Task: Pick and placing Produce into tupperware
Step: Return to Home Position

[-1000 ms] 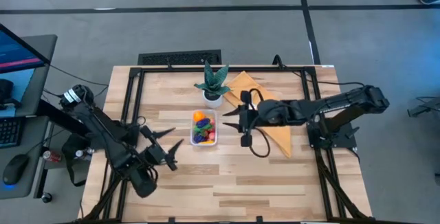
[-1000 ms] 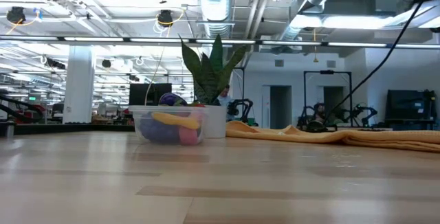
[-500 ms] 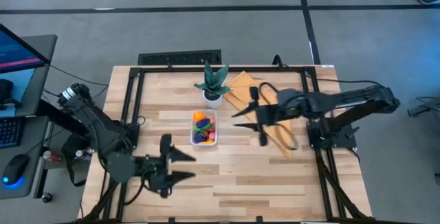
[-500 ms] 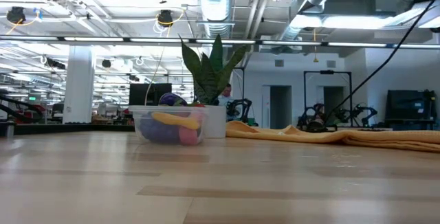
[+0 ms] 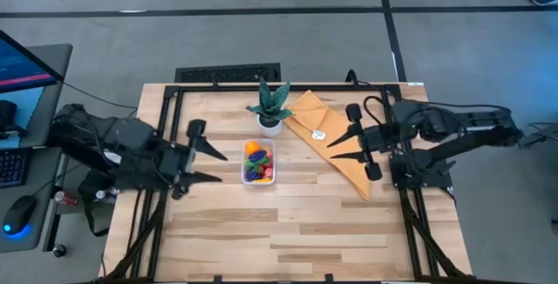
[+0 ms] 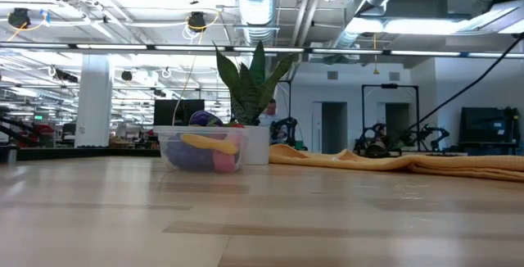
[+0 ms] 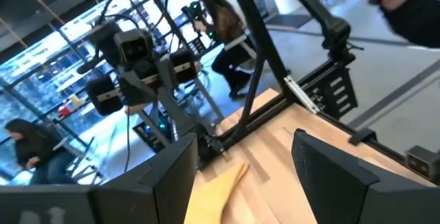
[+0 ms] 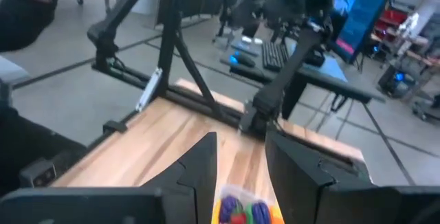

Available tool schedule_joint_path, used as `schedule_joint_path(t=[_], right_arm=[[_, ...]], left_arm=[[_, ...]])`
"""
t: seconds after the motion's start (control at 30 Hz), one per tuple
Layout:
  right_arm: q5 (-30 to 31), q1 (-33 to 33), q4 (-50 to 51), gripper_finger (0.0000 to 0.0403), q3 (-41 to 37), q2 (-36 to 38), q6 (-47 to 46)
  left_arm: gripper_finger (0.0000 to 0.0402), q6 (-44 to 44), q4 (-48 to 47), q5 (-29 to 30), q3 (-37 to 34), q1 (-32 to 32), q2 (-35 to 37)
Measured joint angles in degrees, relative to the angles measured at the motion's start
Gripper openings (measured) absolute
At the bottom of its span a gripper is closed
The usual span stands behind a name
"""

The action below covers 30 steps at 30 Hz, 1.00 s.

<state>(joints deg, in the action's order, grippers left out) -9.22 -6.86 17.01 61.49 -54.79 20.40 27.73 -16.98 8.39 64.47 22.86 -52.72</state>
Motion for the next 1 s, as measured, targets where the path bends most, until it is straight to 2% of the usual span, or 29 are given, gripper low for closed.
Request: schedule_joint_path(t=[0.1, 0.23, 0.5, 0.77, 0.8, 1.0], right_arm=[[0.0, 1.8, -0.19, 0.0118, -3.09, 1.83, -0.12], [-1.38, 5.66, -5.61, 0.0118, -9.53, 4.65, -1.98], [-15.91, 14.55, -21.99, 0.0118, -22.06, 8.81, -5.03], [-22.71, 22.41, -35.51, 0.0118, -31.55, 8.58, -10.19], [-23.65, 23.12, -36.95, 0.0118, -32.4, 8.58, -10.61], [-29.38, 29.31, -43.87, 0.0118, -36.3, 8.64, -13.86]], left_arm=[[0.0228, -0.01, 0.23, -2.87, -4.33, -2.3, 5.74], [0.0228, -0.05, 4.56, -1.96, -12.86, -3.87, 14.84], [0.0228, -0.8, 14.47, 0.01, -30.52, -5.12, 33.75], [0.0228, -2.52, 14.45, 1.96, -40.72, -5.12, 50.99], [0.0228, -2.52, 14.37, 2.02, -41.51, -5.12, 52.66], [0.0228, -2.43, 14.32, 7.17, -41.86, -5.12, 52.39]])
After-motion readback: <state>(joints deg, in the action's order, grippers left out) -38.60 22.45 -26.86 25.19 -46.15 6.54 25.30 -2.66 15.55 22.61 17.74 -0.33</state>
